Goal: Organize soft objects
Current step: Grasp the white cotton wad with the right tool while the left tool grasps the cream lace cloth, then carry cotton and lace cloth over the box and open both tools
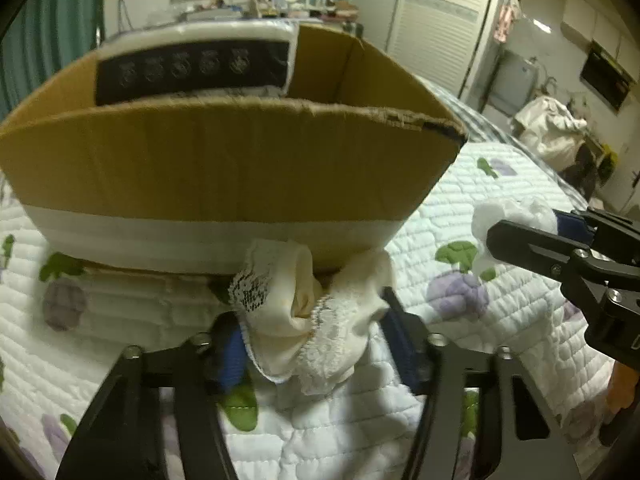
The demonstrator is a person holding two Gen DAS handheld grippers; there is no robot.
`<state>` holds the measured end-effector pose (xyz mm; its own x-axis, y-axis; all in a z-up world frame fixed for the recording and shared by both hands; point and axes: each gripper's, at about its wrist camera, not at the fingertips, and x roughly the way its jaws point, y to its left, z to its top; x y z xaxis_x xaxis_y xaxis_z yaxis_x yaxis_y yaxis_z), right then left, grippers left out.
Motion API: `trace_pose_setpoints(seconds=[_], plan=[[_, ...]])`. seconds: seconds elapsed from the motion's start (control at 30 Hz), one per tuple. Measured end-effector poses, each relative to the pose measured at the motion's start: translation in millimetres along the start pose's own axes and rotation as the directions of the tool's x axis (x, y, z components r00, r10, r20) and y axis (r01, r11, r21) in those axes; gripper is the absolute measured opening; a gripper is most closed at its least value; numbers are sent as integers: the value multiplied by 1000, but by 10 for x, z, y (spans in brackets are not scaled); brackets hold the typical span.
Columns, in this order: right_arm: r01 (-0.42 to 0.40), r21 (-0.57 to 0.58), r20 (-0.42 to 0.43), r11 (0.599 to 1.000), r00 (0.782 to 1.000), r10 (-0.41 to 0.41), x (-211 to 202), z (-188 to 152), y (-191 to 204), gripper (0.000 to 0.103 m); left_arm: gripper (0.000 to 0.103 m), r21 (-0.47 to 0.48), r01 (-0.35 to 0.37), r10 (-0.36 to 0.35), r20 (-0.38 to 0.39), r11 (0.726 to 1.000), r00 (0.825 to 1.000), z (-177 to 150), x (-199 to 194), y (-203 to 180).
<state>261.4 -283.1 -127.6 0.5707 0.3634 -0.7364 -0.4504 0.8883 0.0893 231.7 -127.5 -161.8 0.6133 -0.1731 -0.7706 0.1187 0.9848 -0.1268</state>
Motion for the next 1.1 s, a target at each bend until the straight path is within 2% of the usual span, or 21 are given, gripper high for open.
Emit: trace_pose_setpoints(seconds=[0.03, 0.13, 0.4, 0.57, 0.8, 1.1], plan=[[-1, 0, -3, 1000, 1000, 1, 8, -2, 3, 36, 36, 6, 9, -9, 1, 1000, 1000, -18, -13, 6], [3, 0, -8, 1000, 1000, -3, 16, -13, 12, 36, 27, 44, 9, -9, 15, 999, 1000, -68, -95, -10], [20, 12, 22, 1000, 1000, -21, -294, -22, 121, 36, 26, 66, 28, -31, 56, 997, 998, -141, -600, 32], [39, 35, 58, 999, 997, -41, -665, -18, 307, 36, 26, 77, 33, -42, 119, 996, 992, -160, -1114, 118], [58, 71, 124, 996, 990, -67, -1252, -40, 604, 36, 26, 101, 27, -48, 217, 995, 975, -22, -1805, 210], [86, 37, 209, 996, 974, -92, -1823, 152, 1131, 36, 26, 133, -9, -34, 317, 991, 948, 48, -2387, 373]])
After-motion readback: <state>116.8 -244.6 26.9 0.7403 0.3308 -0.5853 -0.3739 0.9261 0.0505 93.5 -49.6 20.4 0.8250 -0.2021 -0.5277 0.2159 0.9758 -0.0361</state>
